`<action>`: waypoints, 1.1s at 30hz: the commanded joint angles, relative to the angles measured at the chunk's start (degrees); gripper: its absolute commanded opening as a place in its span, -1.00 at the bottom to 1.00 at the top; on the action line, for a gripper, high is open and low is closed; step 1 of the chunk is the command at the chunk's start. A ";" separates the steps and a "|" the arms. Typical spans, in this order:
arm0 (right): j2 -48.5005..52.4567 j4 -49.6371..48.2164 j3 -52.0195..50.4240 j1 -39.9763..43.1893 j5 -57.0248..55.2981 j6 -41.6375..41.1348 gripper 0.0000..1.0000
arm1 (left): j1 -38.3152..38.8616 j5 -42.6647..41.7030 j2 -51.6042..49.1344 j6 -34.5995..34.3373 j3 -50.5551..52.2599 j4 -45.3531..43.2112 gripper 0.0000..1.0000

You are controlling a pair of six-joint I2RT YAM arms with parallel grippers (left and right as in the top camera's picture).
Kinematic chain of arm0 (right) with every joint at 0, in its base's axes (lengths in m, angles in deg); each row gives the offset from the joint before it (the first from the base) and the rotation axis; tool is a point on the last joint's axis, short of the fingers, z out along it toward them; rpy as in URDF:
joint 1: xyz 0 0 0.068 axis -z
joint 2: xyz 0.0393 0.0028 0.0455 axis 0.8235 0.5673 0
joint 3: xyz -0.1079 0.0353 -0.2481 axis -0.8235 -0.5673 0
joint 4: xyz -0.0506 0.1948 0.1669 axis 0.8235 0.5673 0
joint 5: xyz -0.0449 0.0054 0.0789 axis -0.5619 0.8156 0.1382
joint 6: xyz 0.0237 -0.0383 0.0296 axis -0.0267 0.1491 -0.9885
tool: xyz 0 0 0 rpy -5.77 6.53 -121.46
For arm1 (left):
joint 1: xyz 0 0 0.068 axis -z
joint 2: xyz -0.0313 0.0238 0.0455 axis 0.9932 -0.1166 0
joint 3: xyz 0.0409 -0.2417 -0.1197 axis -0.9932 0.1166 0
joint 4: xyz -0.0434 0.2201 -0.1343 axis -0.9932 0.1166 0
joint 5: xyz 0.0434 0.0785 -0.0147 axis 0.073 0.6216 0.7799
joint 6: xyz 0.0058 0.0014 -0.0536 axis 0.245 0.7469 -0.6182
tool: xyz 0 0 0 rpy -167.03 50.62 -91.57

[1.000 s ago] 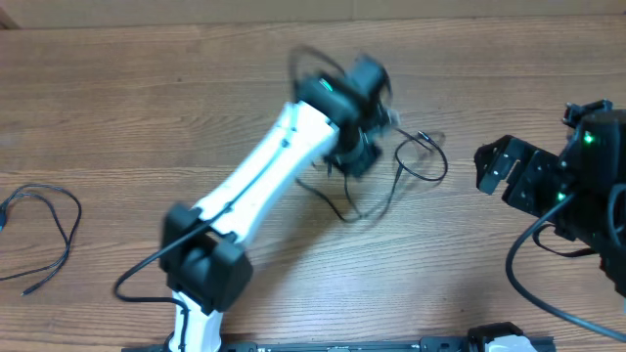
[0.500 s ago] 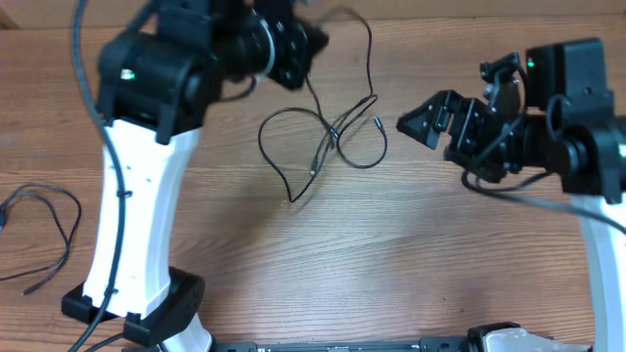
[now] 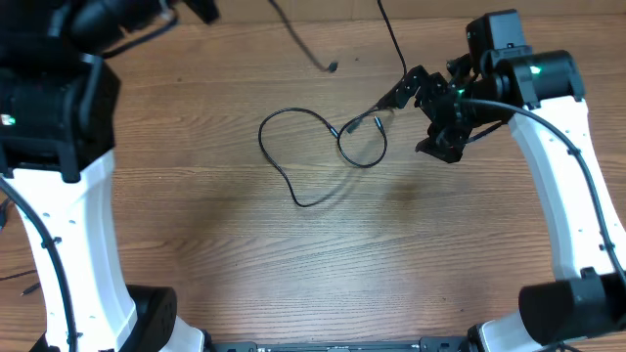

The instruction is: Untangle cables

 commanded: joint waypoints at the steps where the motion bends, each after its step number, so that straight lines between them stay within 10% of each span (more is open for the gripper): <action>1: 2.67 0.37 -0.28 -1.09 -4.11 -0.74 1.00 | -7.02 12.87 0.39 -0.63 -0.81 0.74 -0.92; 13: 5.66 -2.84 -0.33 -4.63 -13.16 -0.70 1.00 | -29.07 24.06 -6.19 -0.81 -0.79 1.07 -0.92; 29: 5.66 -2.84 -0.33 -4.79 -13.51 -0.70 1.00 | -34.36 26.88 -31.30 -9.86 -0.79 -4.37 -0.92; 33: 5.66 -2.84 -0.33 -4.79 -13.51 -0.72 1.00 | -34.32 44.74 -33.53 -11.93 -0.79 -4.57 -0.92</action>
